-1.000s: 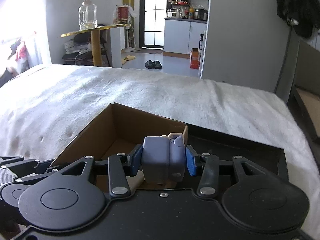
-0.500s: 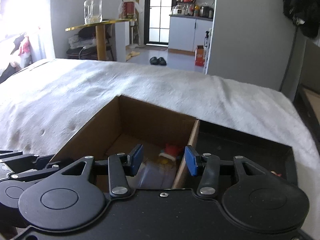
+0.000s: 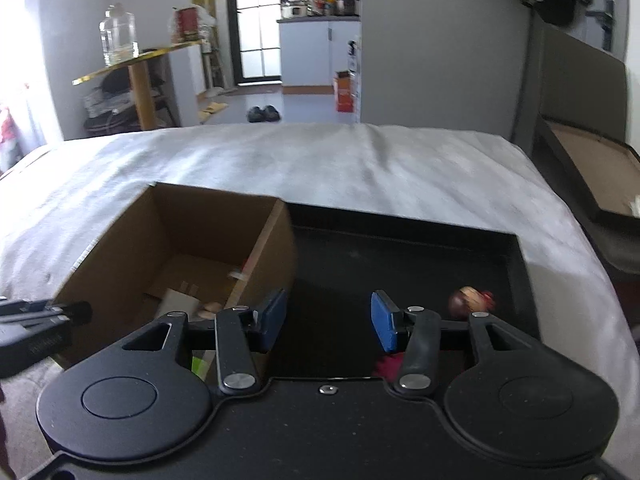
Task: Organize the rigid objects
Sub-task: 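Move the right gripper back over the tray to the pink plush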
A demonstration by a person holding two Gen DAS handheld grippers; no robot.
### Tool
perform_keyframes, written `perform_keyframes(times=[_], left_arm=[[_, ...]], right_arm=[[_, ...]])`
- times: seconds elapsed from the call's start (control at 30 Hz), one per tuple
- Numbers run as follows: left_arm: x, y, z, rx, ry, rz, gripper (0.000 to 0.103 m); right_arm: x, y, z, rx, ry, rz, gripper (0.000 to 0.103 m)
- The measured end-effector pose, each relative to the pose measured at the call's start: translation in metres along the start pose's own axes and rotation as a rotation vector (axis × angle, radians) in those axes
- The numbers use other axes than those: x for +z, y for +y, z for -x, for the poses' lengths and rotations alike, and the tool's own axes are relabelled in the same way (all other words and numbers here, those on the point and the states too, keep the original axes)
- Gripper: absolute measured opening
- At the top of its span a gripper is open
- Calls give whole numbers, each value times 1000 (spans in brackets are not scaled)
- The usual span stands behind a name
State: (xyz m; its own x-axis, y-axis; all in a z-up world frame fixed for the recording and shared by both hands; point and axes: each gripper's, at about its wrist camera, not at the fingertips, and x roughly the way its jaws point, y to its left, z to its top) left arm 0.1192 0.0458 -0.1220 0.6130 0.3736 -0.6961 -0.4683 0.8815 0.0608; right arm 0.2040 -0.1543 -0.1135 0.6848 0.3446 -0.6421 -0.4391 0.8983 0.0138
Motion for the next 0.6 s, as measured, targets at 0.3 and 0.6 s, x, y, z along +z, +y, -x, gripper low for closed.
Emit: perform_keyframes(times=[0.3, 0.6], left_arm=[[4, -13, 6, 61, -31, -55, 79], [5, -29, 2, 86, -32, -113, 84]], right_arm=[[-19, -26, 4, -30, 38, -18, 51], [-33, -46, -10, -38, 89, -70, 59]])
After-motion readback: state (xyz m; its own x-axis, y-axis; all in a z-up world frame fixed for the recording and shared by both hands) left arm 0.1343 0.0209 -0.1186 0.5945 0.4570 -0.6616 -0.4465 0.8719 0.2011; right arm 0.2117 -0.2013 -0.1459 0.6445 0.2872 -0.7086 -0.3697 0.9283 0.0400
